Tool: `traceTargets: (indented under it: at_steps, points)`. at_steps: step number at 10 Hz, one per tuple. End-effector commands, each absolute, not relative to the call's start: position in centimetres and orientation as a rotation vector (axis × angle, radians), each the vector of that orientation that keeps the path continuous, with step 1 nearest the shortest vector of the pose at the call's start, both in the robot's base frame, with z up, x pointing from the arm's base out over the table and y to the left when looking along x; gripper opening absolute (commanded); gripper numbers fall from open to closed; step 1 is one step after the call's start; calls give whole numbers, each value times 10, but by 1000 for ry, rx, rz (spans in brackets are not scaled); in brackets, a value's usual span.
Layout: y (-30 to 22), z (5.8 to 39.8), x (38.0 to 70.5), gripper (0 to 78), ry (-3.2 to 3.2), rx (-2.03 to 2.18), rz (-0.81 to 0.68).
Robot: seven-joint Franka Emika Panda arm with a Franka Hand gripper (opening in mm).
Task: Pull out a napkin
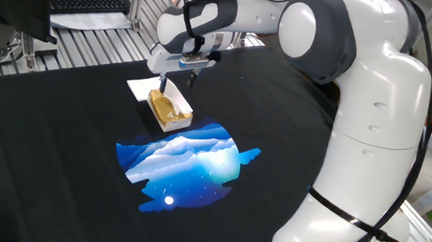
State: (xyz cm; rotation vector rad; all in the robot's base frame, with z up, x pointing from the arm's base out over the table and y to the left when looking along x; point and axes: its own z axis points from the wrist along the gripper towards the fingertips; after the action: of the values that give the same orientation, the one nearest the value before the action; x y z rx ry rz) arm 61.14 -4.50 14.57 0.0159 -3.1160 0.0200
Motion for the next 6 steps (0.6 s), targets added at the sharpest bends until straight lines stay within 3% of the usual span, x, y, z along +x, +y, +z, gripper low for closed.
traceTargets:
  at_steps: [1,6]
  points:
    - [-44,142,604,774,-3120,17,22]
    - [-44,140,601,774,-3118,26,17]
